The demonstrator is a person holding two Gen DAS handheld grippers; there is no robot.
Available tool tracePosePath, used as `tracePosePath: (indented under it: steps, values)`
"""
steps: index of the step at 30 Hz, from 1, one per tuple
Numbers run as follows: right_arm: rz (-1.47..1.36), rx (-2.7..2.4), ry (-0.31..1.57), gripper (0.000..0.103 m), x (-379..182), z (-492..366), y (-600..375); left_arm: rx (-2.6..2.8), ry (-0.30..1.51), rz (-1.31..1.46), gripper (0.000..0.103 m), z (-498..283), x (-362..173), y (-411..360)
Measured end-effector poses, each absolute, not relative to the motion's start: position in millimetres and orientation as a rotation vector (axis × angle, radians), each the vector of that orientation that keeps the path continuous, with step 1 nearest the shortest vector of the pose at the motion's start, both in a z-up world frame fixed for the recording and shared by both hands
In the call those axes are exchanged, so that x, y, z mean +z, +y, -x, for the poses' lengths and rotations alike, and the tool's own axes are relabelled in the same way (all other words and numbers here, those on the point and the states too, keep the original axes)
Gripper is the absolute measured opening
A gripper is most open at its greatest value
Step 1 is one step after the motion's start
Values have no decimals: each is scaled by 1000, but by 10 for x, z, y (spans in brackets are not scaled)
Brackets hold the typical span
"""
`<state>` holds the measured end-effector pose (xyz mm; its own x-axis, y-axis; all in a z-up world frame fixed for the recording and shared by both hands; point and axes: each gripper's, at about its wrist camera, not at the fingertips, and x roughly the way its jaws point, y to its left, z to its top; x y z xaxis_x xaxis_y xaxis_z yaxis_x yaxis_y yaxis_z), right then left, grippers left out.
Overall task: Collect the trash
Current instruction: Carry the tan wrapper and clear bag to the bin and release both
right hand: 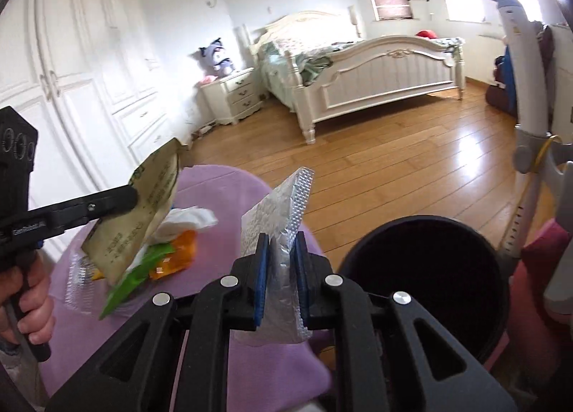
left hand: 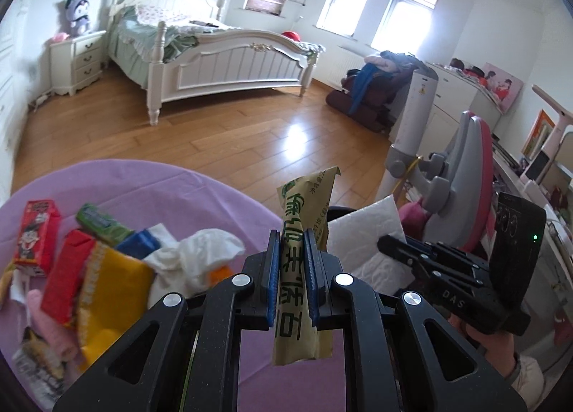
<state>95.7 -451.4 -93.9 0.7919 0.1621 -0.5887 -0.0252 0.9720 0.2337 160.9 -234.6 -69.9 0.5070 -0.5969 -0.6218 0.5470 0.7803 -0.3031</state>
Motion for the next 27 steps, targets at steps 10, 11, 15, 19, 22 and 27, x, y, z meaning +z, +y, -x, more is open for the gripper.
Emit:
tracePosePath:
  steps: [10, 11, 15, 19, 22, 27]
  values:
    - [-245, -85, 736, 15, -1458, -1153, -5287, -825, 907, 61, 14, -1920, -1279, -3642]
    - [-252, -92, 748, 15, -1514, -1165, -5338, -830, 919, 49, 14, -1934, -1345, -3758]
    - [-278, -107, 785, 15, -1669, -1123, -5527, -844, 974, 25, 14, -1970, -1565, -4062]
    - [-295, -114, 801, 15, -1726, -1068, -5567, -834, 998, 19, 14, -1985, -1658, -4189]
    - [-304, -120, 811, 15, -1731, -1035, -5590, -831, 1001, 1, 14, -1992, -1677, -4251]
    - [-340, -150, 801, 35, -1671, -950, -5640, -761, 954, -51, 89, -1938, -1579, -4225]
